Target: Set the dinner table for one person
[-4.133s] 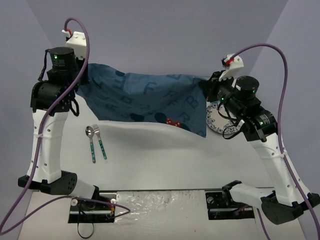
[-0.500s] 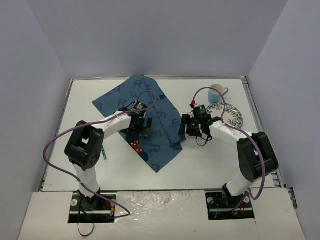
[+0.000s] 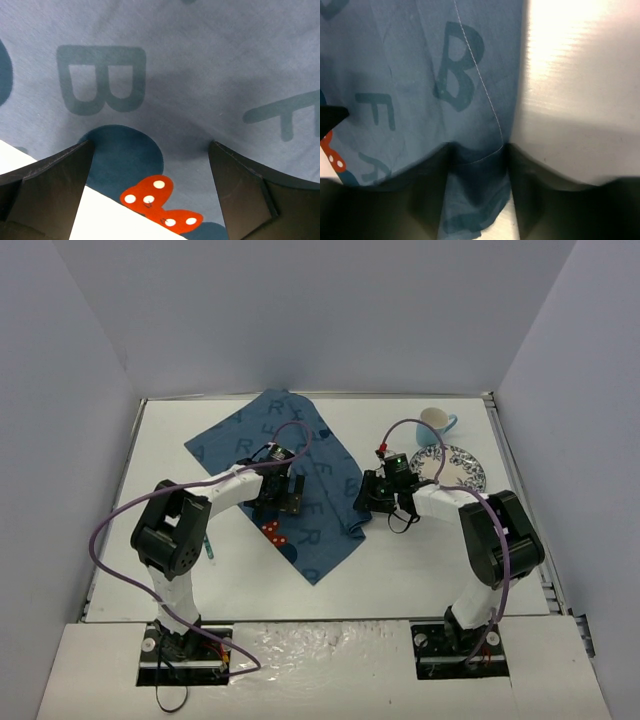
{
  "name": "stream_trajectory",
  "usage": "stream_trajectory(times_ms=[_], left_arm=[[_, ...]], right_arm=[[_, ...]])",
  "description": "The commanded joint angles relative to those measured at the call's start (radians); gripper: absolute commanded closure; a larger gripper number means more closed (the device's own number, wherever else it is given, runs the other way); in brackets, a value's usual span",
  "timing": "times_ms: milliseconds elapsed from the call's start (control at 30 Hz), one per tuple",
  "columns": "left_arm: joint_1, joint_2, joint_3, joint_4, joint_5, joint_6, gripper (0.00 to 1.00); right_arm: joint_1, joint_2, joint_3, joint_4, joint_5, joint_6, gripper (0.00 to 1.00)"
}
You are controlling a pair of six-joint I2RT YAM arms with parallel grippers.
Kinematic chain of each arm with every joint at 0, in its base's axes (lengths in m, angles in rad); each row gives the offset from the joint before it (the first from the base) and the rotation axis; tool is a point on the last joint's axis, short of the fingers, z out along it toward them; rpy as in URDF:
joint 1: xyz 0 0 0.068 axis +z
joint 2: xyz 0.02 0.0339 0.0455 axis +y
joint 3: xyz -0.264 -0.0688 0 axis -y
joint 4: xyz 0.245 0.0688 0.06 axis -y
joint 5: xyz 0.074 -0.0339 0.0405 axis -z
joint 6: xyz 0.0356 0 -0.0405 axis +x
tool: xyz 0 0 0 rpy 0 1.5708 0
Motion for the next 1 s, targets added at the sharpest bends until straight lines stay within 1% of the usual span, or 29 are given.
stream_trajectory(times_ms=[0,67,133,233,333,400,467,500,600,633,700,733,800,967], left_arm=[[0.004,0.017,-0.014,0.019,0.003,-0.035,0.03],[0.005,0.023,-0.016,0.012,0.002,-0.041,0.03],[0.006,0.026,-0.017,0.001,-0.001,-0.044,0.03],[0.007,0.023,-0.017,-0.014,-0.013,-0.045,0.03],[0.007,0.019,-0.016,-0.028,-0.018,-0.045,0.03],[0.009,0.017,-0.016,-0.035,-0.021,-0.043,0.03],[0.01,0.017,-0.02,-0.04,-0.021,-0.043,0.03],[0.009,0.017,-0.022,-0.043,-0.021,-0.042,0.03],[0.009,0.014,-0.025,-0.06,-0.021,-0.042,0.03],[0.01,0.013,-0.027,-0.063,-0.022,-0.041,0.03],[0.009,0.007,-0.032,-0.07,-0.023,-0.039,0.03],[0.009,0.003,-0.036,-0.073,-0.024,-0.039,0.03],[0.01,-0.005,-0.041,-0.082,-0.023,-0.033,0.03],[0.01,-0.014,-0.039,-0.095,-0.024,-0.017,0.03]], right_arm=[[0.005,-0.013,0.02,-0.044,0.003,-0.025,0.95],[0.013,-0.046,0.069,-0.108,0.062,-0.05,1.0],[0.034,-0.103,0.153,-0.209,0.194,-0.08,1.0],[0.086,-0.16,0.287,-0.417,0.467,-0.088,1.0],[0.152,-0.168,0.373,-0.536,0.715,-0.076,1.0],[0.178,-0.155,0.389,-0.588,0.772,-0.07,1.0],[0.184,-0.13,0.376,-0.586,0.721,-0.076,0.81],[0.186,-0.122,0.366,-0.584,0.689,-0.078,0.75],[0.195,-0.135,0.327,-0.569,0.642,-0.068,0.59],[0.193,-0.144,0.316,-0.566,0.624,-0.059,0.48],[0.175,-0.173,0.29,-0.562,0.601,-0.056,0.33],[0.163,-0.189,0.277,-0.559,0.595,-0.058,0.29],[0.123,-0.22,0.252,-0.54,0.534,-0.078,0.28],[0.043,-0.24,0.211,-0.472,0.421,-0.091,0.29]])
